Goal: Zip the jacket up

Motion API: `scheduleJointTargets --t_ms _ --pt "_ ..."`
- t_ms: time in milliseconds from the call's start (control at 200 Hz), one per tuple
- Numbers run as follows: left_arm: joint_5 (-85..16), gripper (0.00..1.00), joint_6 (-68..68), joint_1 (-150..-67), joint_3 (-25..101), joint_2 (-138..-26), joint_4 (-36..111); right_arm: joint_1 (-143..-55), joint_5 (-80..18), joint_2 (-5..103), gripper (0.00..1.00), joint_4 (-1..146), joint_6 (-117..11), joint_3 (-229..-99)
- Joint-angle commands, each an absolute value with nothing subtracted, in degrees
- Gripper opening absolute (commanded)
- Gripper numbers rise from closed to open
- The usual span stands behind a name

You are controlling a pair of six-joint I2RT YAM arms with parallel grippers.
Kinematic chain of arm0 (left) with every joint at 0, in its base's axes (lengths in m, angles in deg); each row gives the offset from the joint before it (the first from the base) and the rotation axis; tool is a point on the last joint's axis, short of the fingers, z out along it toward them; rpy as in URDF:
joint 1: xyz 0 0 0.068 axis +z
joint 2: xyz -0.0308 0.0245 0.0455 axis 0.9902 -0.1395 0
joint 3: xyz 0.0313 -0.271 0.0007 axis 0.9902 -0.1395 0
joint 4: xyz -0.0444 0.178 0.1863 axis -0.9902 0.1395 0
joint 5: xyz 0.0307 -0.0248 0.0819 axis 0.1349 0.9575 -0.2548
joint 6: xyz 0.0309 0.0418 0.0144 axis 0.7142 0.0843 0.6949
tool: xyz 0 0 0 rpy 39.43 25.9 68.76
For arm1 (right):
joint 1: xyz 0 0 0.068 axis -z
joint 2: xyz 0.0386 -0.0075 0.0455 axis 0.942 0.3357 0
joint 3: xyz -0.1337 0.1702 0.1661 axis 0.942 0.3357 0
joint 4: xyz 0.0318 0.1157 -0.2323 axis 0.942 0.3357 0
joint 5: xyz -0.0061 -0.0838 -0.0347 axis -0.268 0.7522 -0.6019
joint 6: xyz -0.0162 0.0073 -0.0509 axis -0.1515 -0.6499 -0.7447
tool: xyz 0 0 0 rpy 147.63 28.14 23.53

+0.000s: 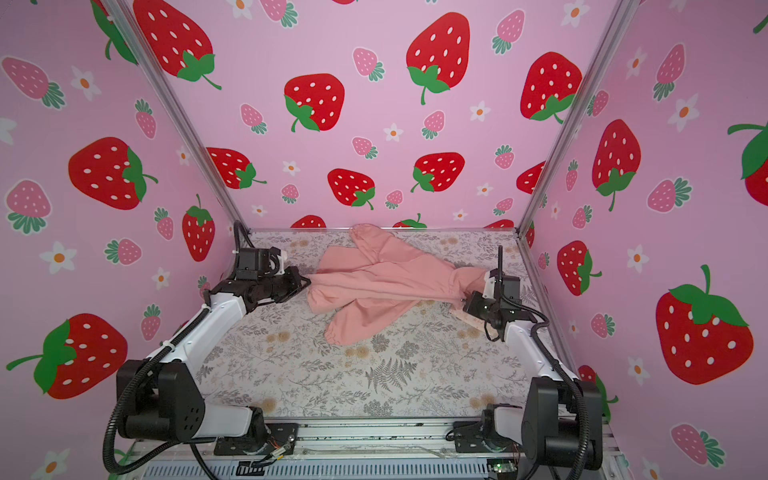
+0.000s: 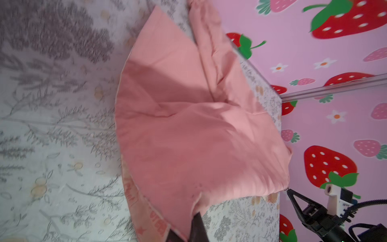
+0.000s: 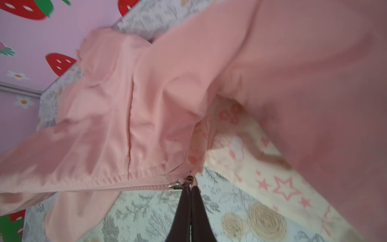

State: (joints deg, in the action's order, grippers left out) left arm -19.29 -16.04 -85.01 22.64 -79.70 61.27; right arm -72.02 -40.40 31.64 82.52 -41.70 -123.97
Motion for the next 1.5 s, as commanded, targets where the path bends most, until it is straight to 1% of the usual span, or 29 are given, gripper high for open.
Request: scheduleJointTargets --t_ms 0,45,55,70,110,155,160,165,170,175,180,190,220,240,355,520,615,645,655,665,725,835,870,940,1021,1156,1281,1401,1496 --pt "-22.6 0.00 -14.1 -83.6 19.1 -79.3 59.8 -71.1 -39.9 30.9 0.00 79.0 -42.5 -120.1" --pt "-22.8 0.03 -14.1 -83.5 18.5 -80.7 60.6 -71.1 -40.0 32.2 0.00 79.3 -43.3 -119.7" --pt "-22.9 0.04 -14.2 -83.4 18.3 -81.2 60.9 -71.0 -40.0 32.6 0.03 79.4 -43.4 -119.7" --pt "-23.0 0.11 -14.3 -83.4 18.3 -81.7 61.1 -71.0 -40.0 33.1 0.06 79.6 -43.7 -119.8" --pt "-22.9 0.24 -14.6 -83.2 18.3 -82.9 61.5 -71.1 -39.8 34.4 0.19 80.1 -44.2 -120.4" --pt "-22.5 0.33 -15.0 -83.2 18.3 -83.5 61.2 -71.1 -39.0 35.2 0.34 80.9 -44.4 -121.6" --pt "-22.5 0.36 -15.0 -83.2 18.3 -83.5 61.1 -71.0 -38.8 35.3 0.35 81.0 -44.4 -121.7" --pt "-22.6 0.43 -15.1 -83.2 18.3 -83.4 61.1 -71.1 -38.7 35.3 0.37 81.1 -44.4 -121.9" --pt "-22.6 0.55 -15.1 -83.2 18.2 -83.4 61.0 -71.1 -38.5 35.3 0.38 81.3 -44.5 -122.0" --pt "-22.6 0.61 -15.1 -83.2 18.2 -83.3 60.9 -71.1 -38.4 35.4 0.40 81.5 -44.5 -122.2" --pt "-22.5 0.70 -15.2 -83.1 18.2 -83.3 60.9 -71.1 -38.3 35.4 0.41 81.6 -44.5 -122.4" --pt "-22.6 0.80 -15.3 -83.2 18.2 -83.1 60.8 -71.1 -38.0 35.3 0.44 81.8 -44.6 -122.7" --pt "-23.0 0.93 -15.6 -83.2 18.2 -82.2 60.8 -71.1 -37.0 35.1 0.51 82.6 -44.8 -123.8" --pt "-23.4 1.00 -15.5 -83.2 18.3 -81.4 61.0 -71.1 -36.2 34.8 0.58 83.1 -44.9 -124.6" --pt "-25.9 0.99 -14.5 -83.2 20.9 -75.8 63.7 -71.1 -30.9 32.3 0.78 86.7 -46.3 -129.2" --pt "-28.0 0.99 -10.6 -83.2 26.2 -68.3 65.5 -71.0 -23.4 27.5 0.85 88.7 -46.9 -134.6" --pt "-32.3 0.99 -10.3 -83.3 26.8 -64.0 62.1 -71.0 -17.6 21.9 0.87 83.8 -44.4 -133.9" --pt "-33.8 0.99 -9.8 -83.3 26.3 -62.5 59.9 -71.1 -16.5 19.8 0.90 80.4 -44.8 -133.0" --pt "-34.3 0.99 -9.5 -83.3 26.1 -61.9 59.0 -71.1 -16.8 19.0 0.96 79.0 -45.0 -132.5" --pt "-34.6 0.99 -9.3 -83.3 25.8 -61.4 58.5 -71.1 -17.0 18.3 1.00 77.9 -45.4 -132.1" --pt "-34.7 0.99 -5.4 -83.3 23.2 -58.7 51.1 -71.1 -14.8 14.3 0.99 71.9 -45.7 -129.8" --pt "-34.6 0.99 -3.1 -83.3 13.4 -54.2 33.8 -71.1 -5.0 5.7 0.99 58.6 -41.2 -121.2" --pt "-35.8 0.99 -3.5 -83.3 10.0 -53.3 28.8 -71.1 -5.5 3.6 0.99 54.0 -45.1 -119.2" --pt "-45.0 0.99 -5.2 -83.3 7.0 -52.2 25.9 -71.1 -8.7 1.2 0.99 46.1 -51.0 -115.7" --pt "-49.9 0.99 -1.9 -83.3 5.2 -53.7 26.1 -71.0 -5.4 3.5 0.99 45.4 -50.6 -115.6" --pt "-55.8 0.99 4.0 -83.2 0.1 -59.7 23.2 -71.0 -0.2 12.5 0.99 44.1 -53.1 -113.5" --pt "-60.3 0.99 7.7 -83.3 -3.9 -67.7 17.6 -72.1 4.4 21.2 0.99 34.0 -56.2 -105.4" --pt "-59.6 0.99 10.9 -83.4 -6.6 -74.8 10.0 -75.2 6.9 28.1 0.99 22.0 -59.5 -99.0" --pt "-58.9 0.99 11.4 -82.9 -7.5 -79.9 5.1 -78.3 8.2 34.2 0.99 13.0 -61.4 -97.8"
